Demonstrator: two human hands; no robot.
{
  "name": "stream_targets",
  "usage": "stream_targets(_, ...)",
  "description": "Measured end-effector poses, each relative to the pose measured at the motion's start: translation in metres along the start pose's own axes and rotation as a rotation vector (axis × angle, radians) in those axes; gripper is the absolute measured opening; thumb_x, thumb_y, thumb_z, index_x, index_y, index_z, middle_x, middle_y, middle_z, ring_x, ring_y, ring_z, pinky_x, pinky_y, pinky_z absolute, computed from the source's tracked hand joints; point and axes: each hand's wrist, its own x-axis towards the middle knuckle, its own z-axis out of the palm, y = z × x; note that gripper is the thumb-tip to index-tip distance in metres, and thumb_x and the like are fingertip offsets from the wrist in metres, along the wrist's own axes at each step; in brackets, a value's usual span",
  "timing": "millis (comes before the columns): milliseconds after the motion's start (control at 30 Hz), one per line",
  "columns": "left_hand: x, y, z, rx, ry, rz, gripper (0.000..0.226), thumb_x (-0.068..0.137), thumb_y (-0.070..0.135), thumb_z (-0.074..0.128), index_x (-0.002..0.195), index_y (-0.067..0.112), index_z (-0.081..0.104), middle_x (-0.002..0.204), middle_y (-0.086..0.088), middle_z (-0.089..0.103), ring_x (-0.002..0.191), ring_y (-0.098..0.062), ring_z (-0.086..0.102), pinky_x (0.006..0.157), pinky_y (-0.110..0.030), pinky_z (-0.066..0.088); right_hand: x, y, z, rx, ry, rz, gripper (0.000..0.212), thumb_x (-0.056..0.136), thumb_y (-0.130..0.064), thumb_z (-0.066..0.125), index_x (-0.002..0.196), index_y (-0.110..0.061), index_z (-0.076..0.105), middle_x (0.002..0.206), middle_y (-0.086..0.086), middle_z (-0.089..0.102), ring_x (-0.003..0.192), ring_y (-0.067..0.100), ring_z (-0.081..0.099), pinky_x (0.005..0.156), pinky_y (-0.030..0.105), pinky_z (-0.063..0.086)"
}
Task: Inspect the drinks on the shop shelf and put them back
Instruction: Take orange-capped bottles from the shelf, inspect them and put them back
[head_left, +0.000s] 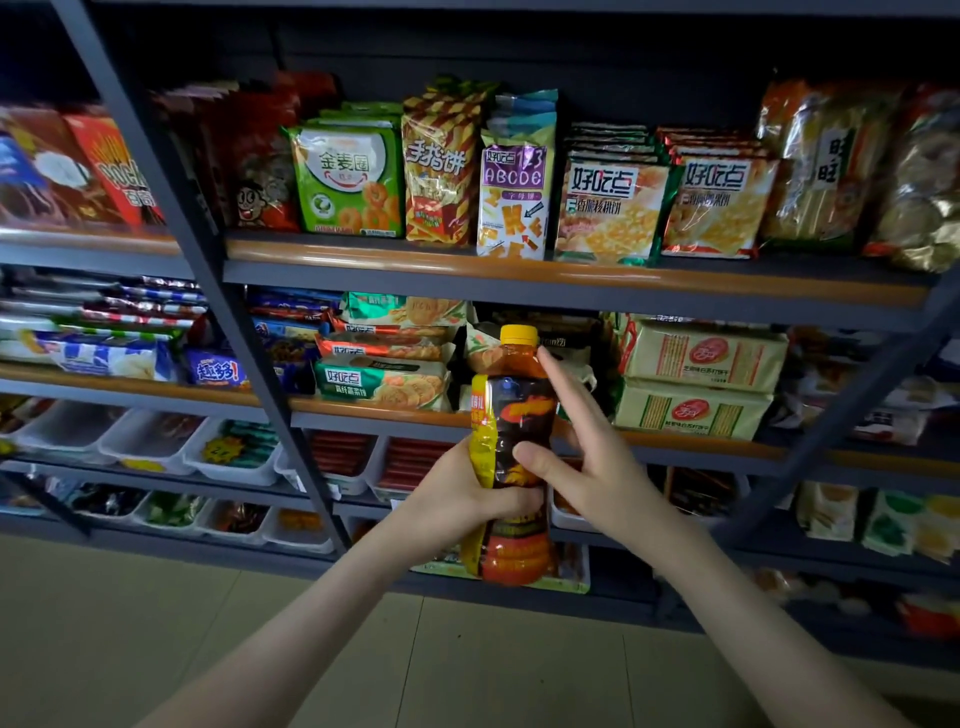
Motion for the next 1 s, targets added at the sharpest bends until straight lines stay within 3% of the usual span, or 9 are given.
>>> stream_targets(133,-0.002,0.013,0.006,-0.254,-0.123,-0.065,0.053,0.064,0.03,0.075,0.113,0.016,0.061,0.104,-0.01,0.07,0.101,-0.029,0.067,0.083,-0.042,0.057,-0.003,0.0,0.002,-0.071,0.117,-0.036,0.066,0.088,-0.057,0.049,0.143,-0.051,0.012,0.149,-0.04,0.008,0.143,-0.008,0.008,0.117,0.02,0.017)
stream_targets(267,0.006,0.026,0.009,-0.368,-0.109,-0.182,0.043,0.084,0.043,0.068,0.115,0.015,0.061,0.107,-0.008,0.073,0.102,-0.025,0.069,0.086,-0.038,0.057,-0.008,-0.004,-0.007,-0.039,0.154,0.115,0.043,0.09,-0.056,0.042,0.132,-0.054,0.037,0.145,-0.034,0.024,0.14,-0.007,0.015,0.116,0.028,0.018)
stream_targets(433,0.023,0.024,0.015,-0.281,-0.046,-0.362,0.041,0.097,0.053,0.039,0.115,0.021,0.058,0.107,-0.006,0.072,0.099,-0.021,0.069,0.082,-0.036,0.058,-0.012,-0.024,-0.012,0.161,-0.048,0.495,0.077,0.073,-0.063,0.057,0.144,-0.042,0.035,0.139,-0.019,0.043,0.126,0.004,0.045,0.105,0.027,0.04)
stream_targets(533,0.028,0.025,0.012,-0.176,-0.09,-0.502,0.049,0.101,0.052,0.03,0.114,0.013,0.057,0.098,-0.011,0.07,0.083,-0.021,0.07,0.068,-0.033,0.06,-0.014,-0.021,-0.012,0.449,0.002,0.621,0.031,0.087,-0.035,0.065,0.118,-0.03,0.061,0.11,-0.007,0.071,0.097,0.009,0.068,0.08,0.024,0.054)
stream_targets(600,0.029,0.03,0.001,0.04,-0.182,-0.543,0.057,0.1,0.055,0.029,0.103,0.006,0.058,0.078,-0.011,0.07,0.062,-0.017,0.068,0.056,-0.025,0.057,-0.014,-0.016,-0.016,0.631,0.067,0.692,0.026,0.089,-0.027,0.064,0.113,-0.018,0.065,0.097,0.003,0.074,0.089,0.018,0.07,0.075,0.03,0.056)
stream_targets(733,0.035,0.032,-0.015,0.154,-0.197,-0.504,0.058,0.087,0.062,0.046,0.094,0.006,0.059,0.079,-0.012,0.071,0.063,-0.018,0.068,0.058,-0.026,0.057,-0.017,-0.009,-0.022,0.925,0.226,0.775,0.026,0.081,-0.025,0.067,0.105,-0.015,0.064,0.094,0.012,0.071,0.094,0.03,0.065,0.086,0.047,0.052)
stream_targets(867,0.038,0.021,-0.006,-0.235,-0.153,-0.435,0.051,0.074,0.05,0.059,0.107,0.011,0.058,0.081,-0.01,0.072,0.073,-0.023,0.069,0.068,-0.032,0.06,-0.026,-0.006,-0.021,1.14,0.206,0.733,0.057,0.073,-0.027,0.066,0.125,-0.01,0.055,0.121,0.027,0.062,0.101,0.043,0.062,0.06,0.042,0.057)
stream_targets(933,0.039,0.017,0.005,-0.414,-0.109,-0.335,0.037,0.078,0.038,0.06,0.106,0.013,0.06,0.084,-0.009,0.071,0.071,-0.022,0.068,0.063,-0.032,0.059,-0.032,-0.001,-0.022,1.206,0.165,0.697,0.054,0.078,-0.026,0.06,0.129,-0.008,0.053,0.121,0.028,0.062,0.104,0.046,0.062,0.068,0.051,0.059)
stream_targets(1000,0.042,0.017,0.016,-0.472,-0.074,-0.255,0.034,0.078,0.028,0.061,0.107,0.011,0.06,0.093,-0.009,0.071,0.079,-0.022,0.07,0.065,-0.033,0.06,-0.037,0.006,-0.025,1.128,0.119,0.675,0.052,0.081,-0.026,0.061,0.13,-0.011,0.054,0.123,0.023,0.063,0.105,0.039,0.063,0.087,0.06,0.051)
